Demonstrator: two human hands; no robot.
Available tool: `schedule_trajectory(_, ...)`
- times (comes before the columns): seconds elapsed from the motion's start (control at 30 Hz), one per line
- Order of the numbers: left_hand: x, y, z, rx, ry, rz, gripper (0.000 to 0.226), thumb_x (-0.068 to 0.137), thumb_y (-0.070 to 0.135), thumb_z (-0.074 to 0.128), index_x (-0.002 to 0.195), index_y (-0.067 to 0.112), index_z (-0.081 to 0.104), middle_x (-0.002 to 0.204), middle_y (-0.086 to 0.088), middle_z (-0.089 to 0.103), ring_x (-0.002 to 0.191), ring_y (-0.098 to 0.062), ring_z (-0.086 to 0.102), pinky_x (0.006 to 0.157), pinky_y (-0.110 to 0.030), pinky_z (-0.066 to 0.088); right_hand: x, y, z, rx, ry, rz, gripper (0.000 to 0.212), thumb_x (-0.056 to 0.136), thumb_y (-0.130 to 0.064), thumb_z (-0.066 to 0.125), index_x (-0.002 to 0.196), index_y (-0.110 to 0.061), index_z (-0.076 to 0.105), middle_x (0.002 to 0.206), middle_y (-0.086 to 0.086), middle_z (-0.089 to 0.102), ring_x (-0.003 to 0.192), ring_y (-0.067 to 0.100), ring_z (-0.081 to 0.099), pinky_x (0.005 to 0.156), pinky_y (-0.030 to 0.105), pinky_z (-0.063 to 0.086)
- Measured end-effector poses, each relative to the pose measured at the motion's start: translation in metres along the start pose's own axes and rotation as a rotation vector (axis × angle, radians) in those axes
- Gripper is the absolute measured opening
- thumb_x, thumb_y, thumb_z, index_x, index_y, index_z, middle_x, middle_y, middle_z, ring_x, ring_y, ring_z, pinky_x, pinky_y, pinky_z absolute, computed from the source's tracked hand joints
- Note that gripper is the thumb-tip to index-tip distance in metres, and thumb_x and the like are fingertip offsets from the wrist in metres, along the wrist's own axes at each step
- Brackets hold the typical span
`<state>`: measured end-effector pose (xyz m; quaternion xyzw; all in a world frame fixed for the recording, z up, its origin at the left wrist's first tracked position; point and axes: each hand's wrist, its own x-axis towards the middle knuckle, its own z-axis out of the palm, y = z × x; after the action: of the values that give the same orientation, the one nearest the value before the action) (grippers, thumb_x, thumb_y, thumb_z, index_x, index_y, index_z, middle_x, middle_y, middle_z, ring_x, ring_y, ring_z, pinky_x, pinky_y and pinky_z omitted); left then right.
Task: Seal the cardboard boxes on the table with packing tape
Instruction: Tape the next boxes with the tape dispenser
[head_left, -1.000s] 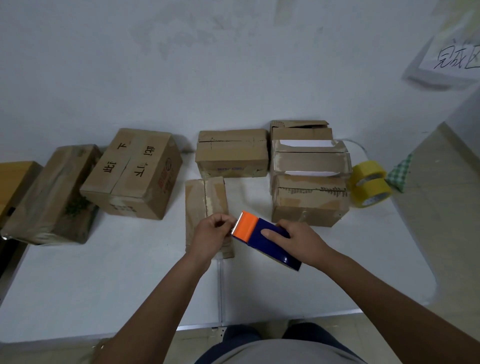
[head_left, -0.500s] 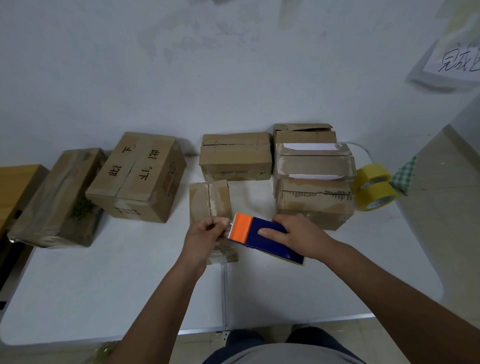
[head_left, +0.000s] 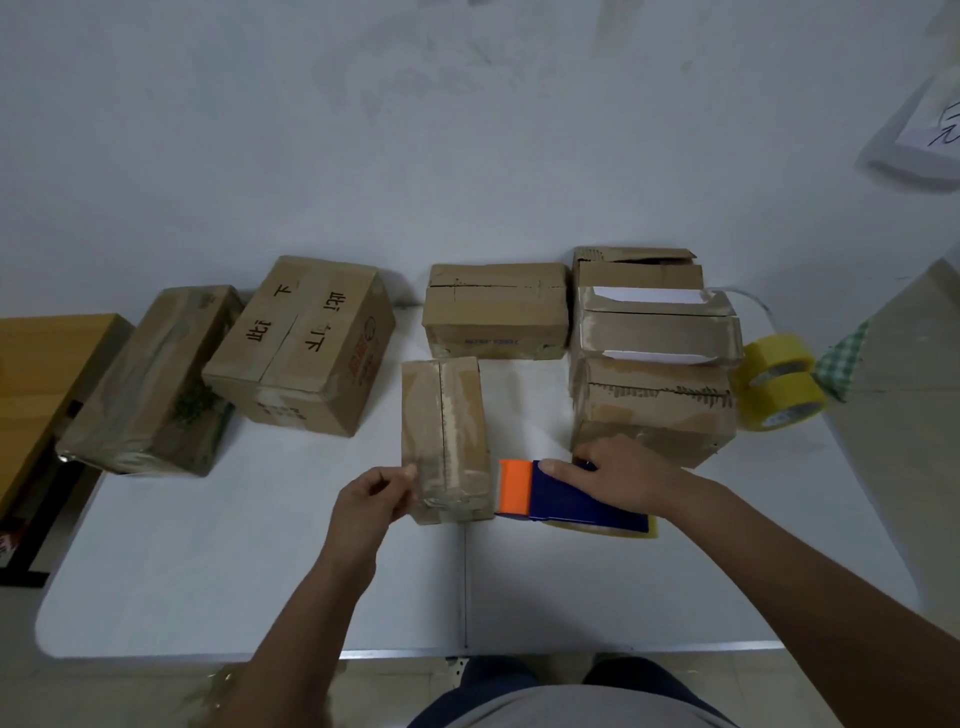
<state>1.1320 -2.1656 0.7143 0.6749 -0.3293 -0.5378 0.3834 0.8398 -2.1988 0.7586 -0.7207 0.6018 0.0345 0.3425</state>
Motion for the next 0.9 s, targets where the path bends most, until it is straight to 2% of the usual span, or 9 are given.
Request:
schedule_trajectory(0.13, 0.002, 0.000, 0.001, -0.039, 0.130, 0.035, 0.014, 0.094, 0.016, 0.067, 0.091, 0.004, 0.073, 0.082, -0.009, 0.068, 0.076, -0.016, 0.059, 0.077, -0.025, 0.053, 0.008, -0.005, 0.005, -0.063, 0.041, -0.018, 0.061, 0.088, -0.074, 0.037, 0.091, -0.019, 0.063, 0.079, -0.004, 0.063, 0.070, 0.009, 0.059, 0.066, 0.024, 0.048)
schedule_trajectory(0.27, 0.004, 0.000, -0.002, -0.039, 0.163, 0.053, 0.010, 0.092, 0.014, 0.069, 0.089, 0.007, 0.075, 0.075, -0.005, 0.069, 0.074, -0.015, 0.060, 0.080, -0.028, 0.054, 0.013, -0.005, 0.005, -0.028, 0.024, -0.024, 0.058, 0.088, -0.072, 0.039, 0.097, -0.020, 0.062, 0.082, -0.005, 0.063, 0.071, 0.007, 0.060, 0.064, 0.021, 0.048)
schedule_trajectory(0.47, 0.014, -0.005, -0.035, -0.057, 0.256, 0.046, 0.010, 0.094, 0.017, 0.067, 0.097, 0.009, 0.073, 0.091, -0.011, 0.070, 0.086, -0.020, 0.064, 0.087, -0.031, 0.053, 0.019, 0.001, -0.001, -0.055, -0.050, -0.047, 0.071, 0.083, -0.078, 0.036, 0.094, -0.015, 0.068, 0.083, 0.001, 0.069, 0.073, 0.013, 0.065, 0.067, 0.026, 0.051)
schedule_trajectory(0.57, 0.016, -0.013, -0.045, -0.033, 0.232, -0.004, 0.014, 0.094, 0.018, 0.067, 0.098, 0.006, 0.072, 0.093, -0.013, 0.067, 0.086, -0.021, 0.063, 0.089, -0.033, 0.053, 0.020, 0.011, -0.005, -0.127, -0.042, -0.049, 0.065, 0.085, -0.077, 0.038, 0.085, -0.017, 0.065, 0.074, -0.001, 0.066, 0.065, 0.010, 0.061, 0.057, 0.020, 0.042)
schedule_trajectory(0.73, 0.010, -0.021, -0.039, -0.075, 0.179, -0.039, 0.019, 0.094, 0.019, 0.066, 0.102, 0.003, 0.071, 0.094, -0.011, 0.067, 0.084, -0.019, 0.063, 0.088, -0.031, 0.052, 0.023, 0.024, -0.007, -0.115, -0.009, -0.043, 0.071, 0.082, -0.080, 0.035, 0.086, -0.017, 0.068, 0.076, 0.000, 0.068, 0.068, 0.012, 0.065, 0.062, 0.025, 0.048)
schedule_trajectory(0.9, 0.010, -0.024, -0.037, -0.135, 0.213, -0.059, 0.022, 0.093, 0.017, 0.068, 0.103, -0.002, 0.070, 0.089, -0.011, 0.064, 0.082, -0.020, 0.060, 0.082, -0.029, 0.051, 0.029, 0.024, -0.003, -0.138, 0.009, -0.052, 0.076, 0.080, -0.083, 0.030, 0.088, -0.017, 0.069, 0.076, 0.000, 0.068, 0.068, 0.012, 0.064, 0.057, 0.021, 0.043)
